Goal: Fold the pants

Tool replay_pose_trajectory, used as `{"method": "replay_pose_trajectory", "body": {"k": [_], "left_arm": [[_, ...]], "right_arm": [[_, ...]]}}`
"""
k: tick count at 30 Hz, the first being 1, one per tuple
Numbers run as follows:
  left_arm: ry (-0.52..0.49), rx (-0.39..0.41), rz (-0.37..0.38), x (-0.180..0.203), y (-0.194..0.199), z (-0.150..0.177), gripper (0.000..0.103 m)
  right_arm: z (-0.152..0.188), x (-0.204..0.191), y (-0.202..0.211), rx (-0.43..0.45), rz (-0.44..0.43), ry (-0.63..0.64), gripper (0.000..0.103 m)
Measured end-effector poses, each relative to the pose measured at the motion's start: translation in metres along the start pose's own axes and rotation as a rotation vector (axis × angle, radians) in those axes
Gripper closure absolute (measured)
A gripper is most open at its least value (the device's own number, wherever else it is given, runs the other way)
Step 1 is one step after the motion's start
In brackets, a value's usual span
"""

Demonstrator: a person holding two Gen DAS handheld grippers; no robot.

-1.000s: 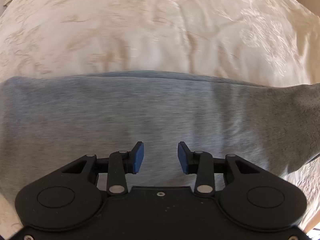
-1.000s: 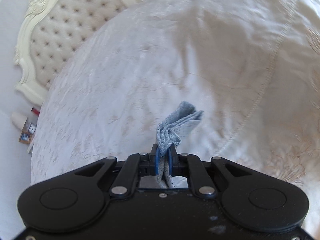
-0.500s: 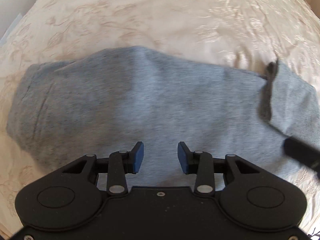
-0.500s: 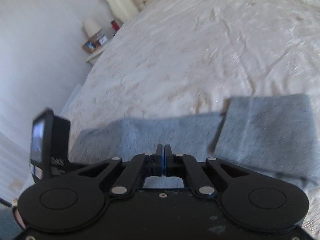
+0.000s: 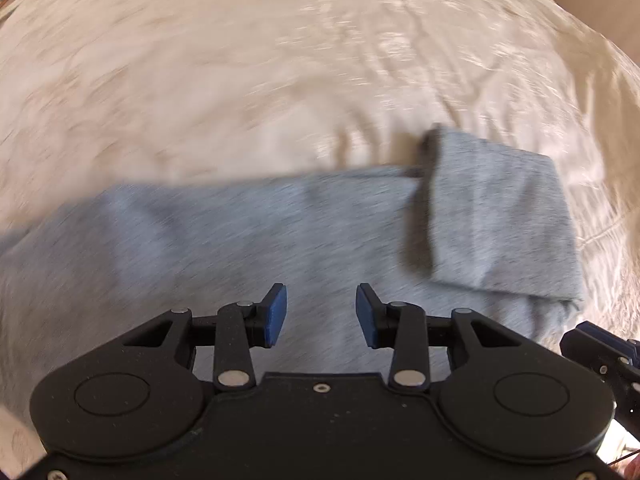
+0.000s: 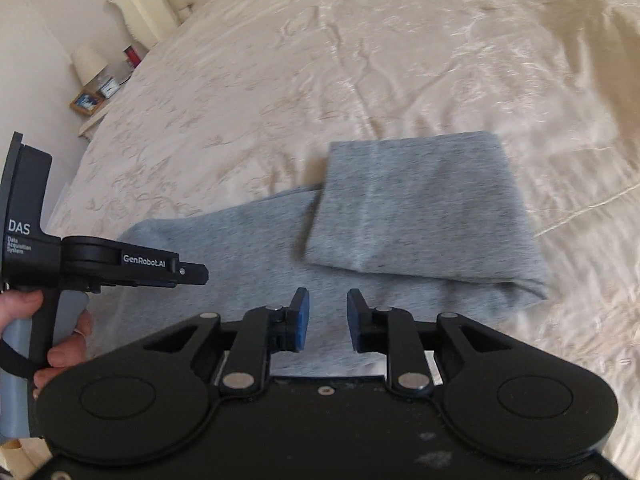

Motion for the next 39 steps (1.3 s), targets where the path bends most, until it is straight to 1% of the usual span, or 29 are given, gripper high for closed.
{"method": "replay_pose_trajectory", "body": {"k": [4,7,8,11,13,15,17,18,19,20,21,25,27,29,30,31,32,33,35,39], "left_arm": [[-0.051,-0.004,0.028,0.032,-0.018,-0.025,0.055],[-0.052,-0.034,0.041,0.045,-0.035,-0.039,0.055],[-0.046,-0.047,0.042,0.047,-0.041,-0.042,0.055],[-0.015,-0.102,0.072,0.049,-0.061,-0.046,0.055],[0.013,-0.130,0.090,0.048,-0.072,-0.046,0.048],[0.043,-0.138,0.099,0.048,-0.076,-0.046,0.045],[0.071,-0.141,0.107,0.049,-0.078,-0.046,0.040],[0.081,-0.142,0.114,0.052,-0.080,-0.048,0.036],[0.083,-0.143,0.119,0.055,-0.081,-0.049,0.032],[0.076,-0.146,0.120,0.059,-0.082,-0.049,0.032],[0.061,-0.148,0.114,0.063,-0.083,-0.049,0.032],[0.023,-0.158,0.088,0.074,-0.089,-0.048,0.024],[0.040,-0.168,0.081,0.073,-0.091,-0.049,0.024],[0.077,-0.171,0.088,0.071,-0.090,-0.049,0.029],[0.102,-0.162,0.097,0.071,-0.089,-0.051,0.045],[0.119,-0.156,0.097,0.069,-0.087,-0.051,0.058],[0.135,-0.152,0.098,0.068,-0.083,-0.051,0.065],[0.152,-0.140,0.109,0.066,-0.078,-0.051,0.084],[0.188,-0.119,0.128,0.063,-0.060,-0.049,0.086],[0.196,-0.045,0.136,0.064,-0.012,-0.037,0.087]], "right_arm": [[-0.020,0.045,0.003,0.027,0.067,-0.037,0.078],[-0.036,0.074,-0.003,0.020,0.108,-0.052,0.078],[-0.041,0.083,-0.005,0.016,0.109,-0.065,0.078],[-0.053,0.104,-0.010,0.008,0.094,-0.096,0.078],[-0.059,0.112,-0.011,0.003,0.079,-0.098,0.078],[-0.063,0.118,-0.012,-0.006,0.063,-0.101,0.078],[-0.067,0.122,-0.014,-0.015,0.043,-0.104,0.078],[-0.068,0.125,-0.015,-0.020,0.036,-0.104,0.078],[-0.070,0.127,-0.016,-0.024,0.028,-0.103,0.078],[-0.071,0.129,-0.017,-0.029,0.021,-0.102,0.078],[-0.072,0.131,-0.018,-0.033,0.016,-0.099,0.078],[-0.081,0.140,-0.022,-0.041,-0.004,-0.101,0.078],[-0.085,0.143,-0.021,-0.036,-0.014,-0.097,0.078],[-0.090,0.148,-0.018,-0.025,-0.019,-0.101,0.078],[-0.092,0.152,-0.017,-0.022,-0.021,-0.106,0.078],[-0.094,0.155,-0.016,-0.018,-0.019,-0.112,0.078],[-0.095,0.159,-0.016,-0.015,-0.015,-0.119,0.078],[-0.097,0.162,-0.016,-0.013,-0.012,-0.127,0.078],[-0.098,0.169,-0.015,-0.012,-0.006,-0.145,0.078],[-0.098,0.177,-0.013,-0.012,0.006,-0.164,0.078]]}}
Point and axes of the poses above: each gripper's, at about its wrist camera, not at the fingertips, and y roughly against the way its jaws point, x to its right, z to its underside, the point moved 4 cm from there along -y, roughly the way its jaws point, and after that the axes turned 7 degrees about -y, right-handed, at the moved point
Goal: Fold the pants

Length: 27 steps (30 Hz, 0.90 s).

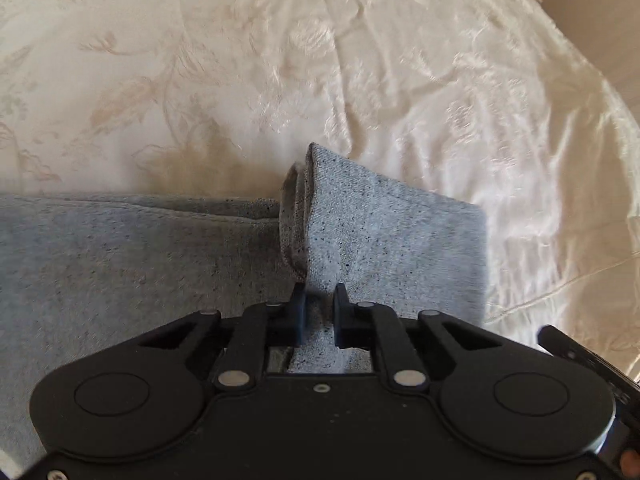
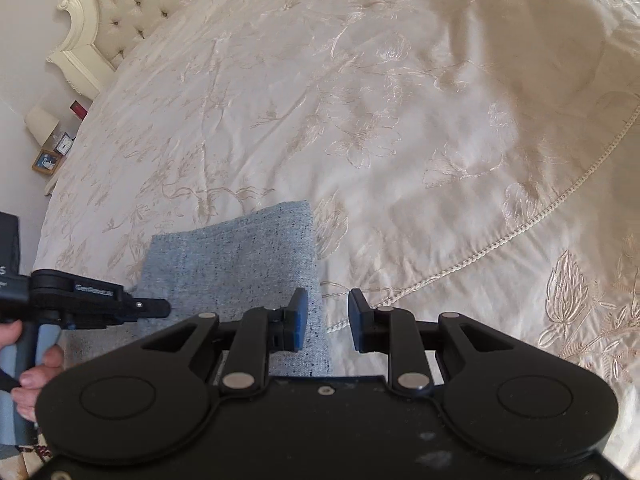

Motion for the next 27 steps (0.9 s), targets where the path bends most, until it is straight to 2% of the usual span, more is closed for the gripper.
{"method": "replay_pose_trajectory", "body": {"k": [3,6,9,12,15,18,21,24,27], "left_arm": [[0.047,0.019,-0.013,-0.005,0.021,0.005,0.087],[0.089,0.022,-0.076,-0.026,0.033,0.021,0.087],[0.105,-0.017,-0.145,-0.046,0.016,0.031,0.087],[0.142,-0.053,-0.138,-0.064,-0.003,0.037,0.086],[0.160,-0.060,-0.148,-0.066,-0.016,0.037,0.085],[0.144,-0.064,-0.186,-0.062,-0.025,0.036,0.084],[0.123,-0.062,-0.210,-0.059,-0.031,0.034,0.082],[0.132,-0.063,-0.209,-0.064,-0.033,0.037,0.080],[0.146,-0.062,-0.203,-0.064,-0.036,0.037,0.079]], "right_arm": [[0.002,0.002,0.000,-0.006,0.000,0.006,0.078],[0.005,0.000,0.000,-0.016,-0.007,0.019,0.078],[0.006,-0.008,-0.005,-0.027,-0.021,0.047,0.078],[0.004,-0.025,-0.015,-0.042,-0.045,0.095,0.078],[-0.001,-0.054,-0.029,-0.032,-0.083,0.164,0.078],[-0.005,-0.086,-0.050,-0.032,-0.115,0.254,0.078],[-0.003,-0.104,-0.086,-0.086,-0.097,0.319,0.078],[0.002,-0.099,-0.130,-0.190,-0.016,0.360,0.079],[0.003,-0.091,-0.135,-0.195,-0.037,0.357,0.082]]}}
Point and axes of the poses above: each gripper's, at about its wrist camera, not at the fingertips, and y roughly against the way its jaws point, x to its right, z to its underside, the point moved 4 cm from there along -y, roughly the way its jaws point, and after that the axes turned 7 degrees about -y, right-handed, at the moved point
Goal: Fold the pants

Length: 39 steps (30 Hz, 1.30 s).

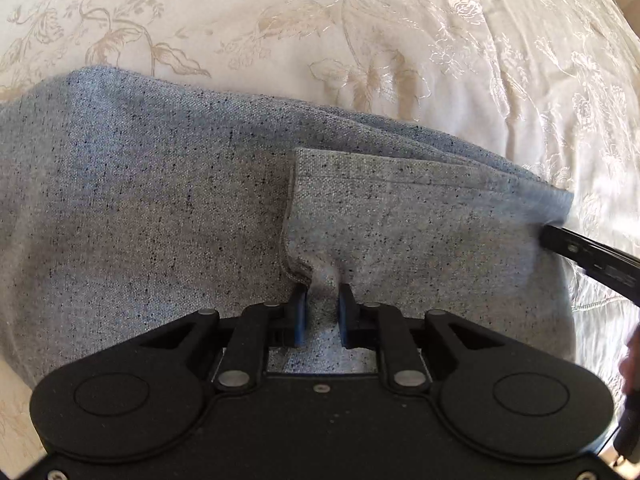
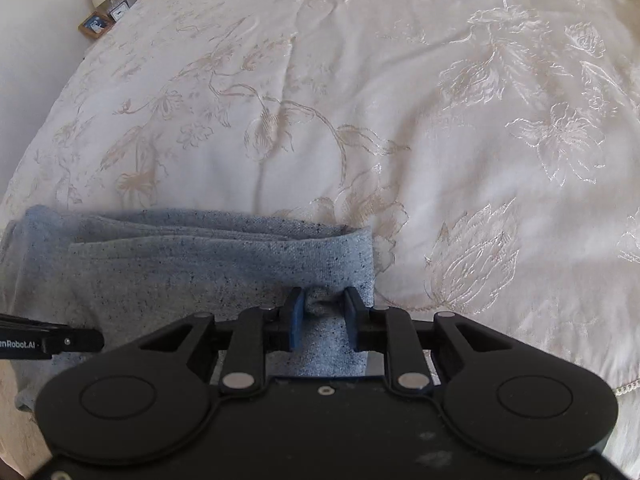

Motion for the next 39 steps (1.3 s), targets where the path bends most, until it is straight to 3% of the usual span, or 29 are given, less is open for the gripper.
{"method": "replay_pose_trajectory", "body": {"k": [2,7,13,22,31,39], "left_arm": [[0.000,0.001,0.003,-0.002,0.001,0.002,0.078],[-0.001,0.002,0.002,-0.006,0.004,0.006,0.075],[-0.039,-0.001,-0.027,-0.006,0.003,0.007,0.065],[-0.032,0.054,-0.069,-0.030,0.049,0.028,0.061],[0.044,0.173,-0.184,-0.124,0.096,0.063,0.061],[0.241,0.159,-0.194,-0.257,0.099,0.085,0.062]], "right_arm": [[0.004,0.000,0.019,0.032,-0.007,-0.017,0.077],[0.038,-0.004,0.070,0.089,-0.039,0.021,0.076],[0.097,-0.003,0.055,-0.036,0.018,0.101,0.074],[0.089,-0.004,0.077,0.020,0.051,-0.018,0.074],[0.086,-0.041,0.111,0.132,0.114,-0.032,0.073],[0.092,-0.119,0.103,0.118,0.103,-0.030,0.072]]}}
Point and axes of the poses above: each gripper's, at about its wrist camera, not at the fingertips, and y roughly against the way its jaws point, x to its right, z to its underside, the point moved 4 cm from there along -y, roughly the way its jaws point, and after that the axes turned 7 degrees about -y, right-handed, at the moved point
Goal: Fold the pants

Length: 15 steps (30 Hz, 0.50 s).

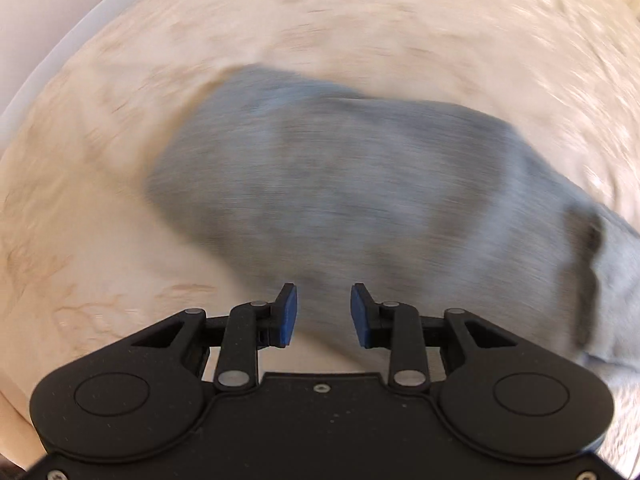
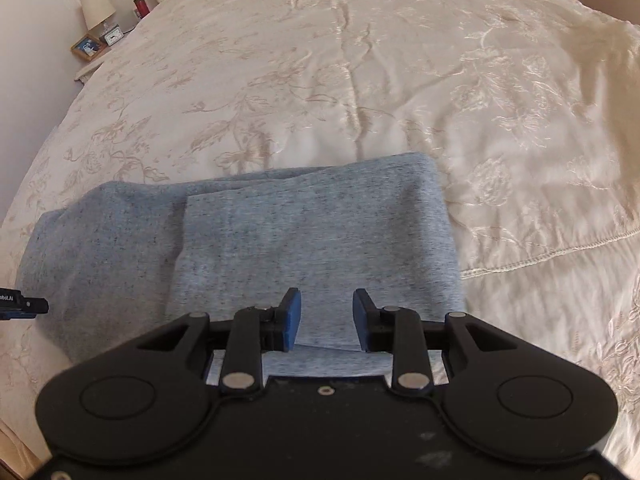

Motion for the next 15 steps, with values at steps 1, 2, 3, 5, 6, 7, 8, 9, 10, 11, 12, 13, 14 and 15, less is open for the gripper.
{"method": "replay_pose_trajectory", "body": {"k": [1,2,3,5,6,7,8,9,10,11,12,13,14,15], "left_arm": [[0.027,-0.006,0.004,-0.017,-0.003,-0.002,0.062],[0.052,-0.008,0.007,-0.030,-0.006,-0.005,0.062],[0.080,-0.010,0.012,-0.044,-0.010,-0.008,0.062],[0.125,-0.013,0.028,-0.065,-0.019,-0.015,0.062],[0.146,-0.009,0.048,-0.075,-0.021,-0.018,0.061],[0.163,-0.003,0.077,-0.084,-0.024,-0.021,0.061],[0.176,0.003,0.104,-0.088,-0.027,-0.024,0.061],[0.183,0.009,0.132,-0.092,-0.029,-0.027,0.059],[0.181,0.011,0.150,-0.095,-0.033,-0.030,0.051],[0.173,0.004,0.157,-0.095,-0.038,-0.032,0.047],[0.163,-0.011,0.161,-0.096,-0.046,-0.033,0.039],[0.158,-0.026,0.167,-0.095,-0.054,-0.034,0.033],[0.160,-0.040,0.178,-0.096,-0.060,-0.034,0.031],[0.166,-0.046,0.192,-0.098,-0.066,-0.034,0.027]], "right_arm": [[0.001,-0.013,-0.001,-0.001,-0.005,0.013,0.072],[0.003,-0.026,-0.001,-0.002,-0.010,0.025,0.072],[0.003,-0.038,-0.004,-0.001,-0.013,0.037,0.072],[0.005,-0.060,-0.005,0.001,-0.017,0.052,0.072],[0.006,-0.069,-0.006,0.001,-0.019,0.054,0.072],[0.006,-0.080,-0.007,0.001,-0.020,0.056,0.072],[0.006,-0.088,-0.009,0.000,-0.019,0.057,0.072],[0.007,-0.096,-0.009,0.002,-0.018,0.057,0.072],[0.006,-0.103,-0.010,0.003,-0.016,0.058,0.072],[0.006,-0.109,-0.012,0.003,-0.013,0.056,0.072],[0.007,-0.115,-0.012,0.003,-0.010,0.054,0.072],[0.007,-0.121,-0.014,0.001,-0.007,0.050,0.072],[0.008,-0.126,-0.015,-0.001,-0.005,0.047,0.072],[0.009,-0.131,-0.015,-0.003,-0.001,0.046,0.072]]}}
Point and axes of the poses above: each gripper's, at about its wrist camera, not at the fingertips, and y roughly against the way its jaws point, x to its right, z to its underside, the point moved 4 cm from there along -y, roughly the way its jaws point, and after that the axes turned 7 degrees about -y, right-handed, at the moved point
